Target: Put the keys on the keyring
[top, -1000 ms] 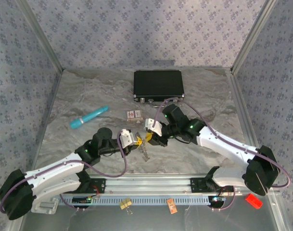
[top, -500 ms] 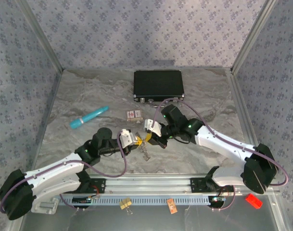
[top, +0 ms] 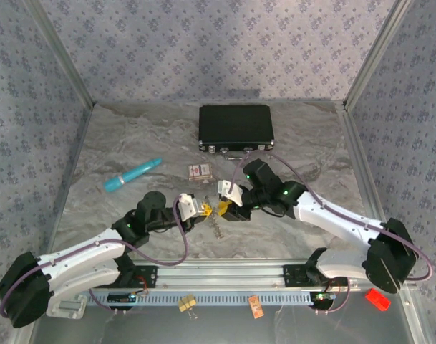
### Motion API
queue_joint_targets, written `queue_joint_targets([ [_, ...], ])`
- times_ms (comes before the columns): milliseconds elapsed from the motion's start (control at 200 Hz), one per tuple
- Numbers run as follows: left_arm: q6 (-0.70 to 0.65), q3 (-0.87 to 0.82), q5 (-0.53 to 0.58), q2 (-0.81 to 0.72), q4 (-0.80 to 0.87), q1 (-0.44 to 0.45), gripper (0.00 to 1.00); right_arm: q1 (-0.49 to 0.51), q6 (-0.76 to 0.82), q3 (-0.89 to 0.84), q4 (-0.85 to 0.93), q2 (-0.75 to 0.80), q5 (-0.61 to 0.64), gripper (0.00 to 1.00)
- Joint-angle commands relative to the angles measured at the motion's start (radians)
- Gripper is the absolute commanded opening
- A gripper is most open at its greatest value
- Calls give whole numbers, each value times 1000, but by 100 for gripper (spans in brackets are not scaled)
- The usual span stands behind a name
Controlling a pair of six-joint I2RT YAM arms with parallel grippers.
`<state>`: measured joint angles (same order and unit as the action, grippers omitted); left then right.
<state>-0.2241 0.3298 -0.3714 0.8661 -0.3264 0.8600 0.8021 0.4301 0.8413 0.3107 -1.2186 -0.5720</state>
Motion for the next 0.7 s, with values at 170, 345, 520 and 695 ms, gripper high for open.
queue_joint_targets([
  [170, 14, -2, -31, -6, -83, 6, 0, 24, 6, -2, -62, 4, -33, 27],
  [345, 15, -4, -37, -5, -85, 6, 0, 27, -4, -5, -96, -2, -27, 25],
  [520, 19, -5, -47, 0, -96, 5, 0, 29, -6, 2, -116, -19, -16, 23],
  [695, 17, -5, -47, -5, -88, 6, 0, 29, -13, -2, -137, -21, 57, 26],
])
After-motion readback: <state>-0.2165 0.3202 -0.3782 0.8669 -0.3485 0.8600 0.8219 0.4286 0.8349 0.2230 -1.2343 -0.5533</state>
